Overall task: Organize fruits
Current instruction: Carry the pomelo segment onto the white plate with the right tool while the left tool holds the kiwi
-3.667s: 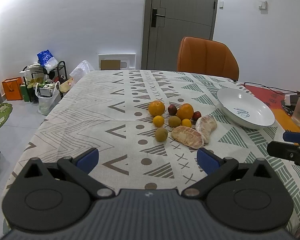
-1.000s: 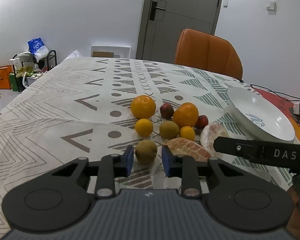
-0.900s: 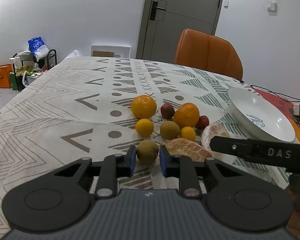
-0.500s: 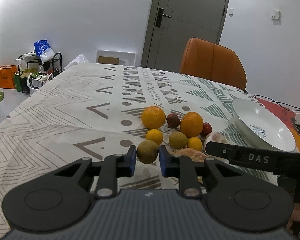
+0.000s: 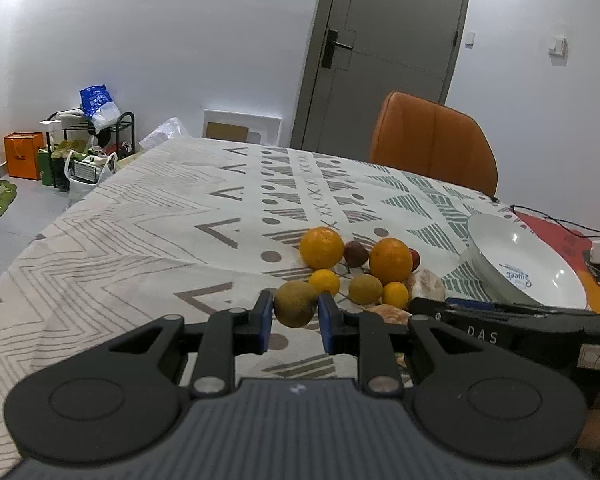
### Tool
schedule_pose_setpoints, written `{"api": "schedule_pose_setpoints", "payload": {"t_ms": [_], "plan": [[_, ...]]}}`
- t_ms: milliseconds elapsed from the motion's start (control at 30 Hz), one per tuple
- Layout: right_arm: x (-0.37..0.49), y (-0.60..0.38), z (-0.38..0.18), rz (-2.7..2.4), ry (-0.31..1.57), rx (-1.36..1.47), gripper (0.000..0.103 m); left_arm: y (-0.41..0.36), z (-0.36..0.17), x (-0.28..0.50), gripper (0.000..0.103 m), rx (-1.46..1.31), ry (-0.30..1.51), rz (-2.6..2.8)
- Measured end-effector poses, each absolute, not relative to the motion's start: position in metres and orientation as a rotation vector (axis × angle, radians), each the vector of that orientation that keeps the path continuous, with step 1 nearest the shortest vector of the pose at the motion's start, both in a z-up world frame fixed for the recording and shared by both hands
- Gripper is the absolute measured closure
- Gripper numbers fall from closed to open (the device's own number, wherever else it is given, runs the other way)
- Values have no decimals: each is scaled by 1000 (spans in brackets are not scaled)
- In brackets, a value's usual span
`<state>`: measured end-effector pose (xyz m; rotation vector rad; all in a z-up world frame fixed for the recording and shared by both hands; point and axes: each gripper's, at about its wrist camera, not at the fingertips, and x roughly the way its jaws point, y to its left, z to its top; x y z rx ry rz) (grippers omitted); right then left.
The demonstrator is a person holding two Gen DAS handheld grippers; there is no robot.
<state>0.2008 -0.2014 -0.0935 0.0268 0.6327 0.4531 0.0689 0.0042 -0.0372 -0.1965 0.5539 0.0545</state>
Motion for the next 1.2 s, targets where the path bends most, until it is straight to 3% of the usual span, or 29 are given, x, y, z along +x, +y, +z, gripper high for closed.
{"api": "schedule_pose_setpoints", "payload": {"t_ms": [667, 1200], "plan": [[165, -224, -85, 485, 577, 85, 68, 6, -34, 55, 80, -193, 546, 41], [163, -262, -59, 486, 502, 146, 68, -38, -20, 75, 80, -140, 524, -30]]}}
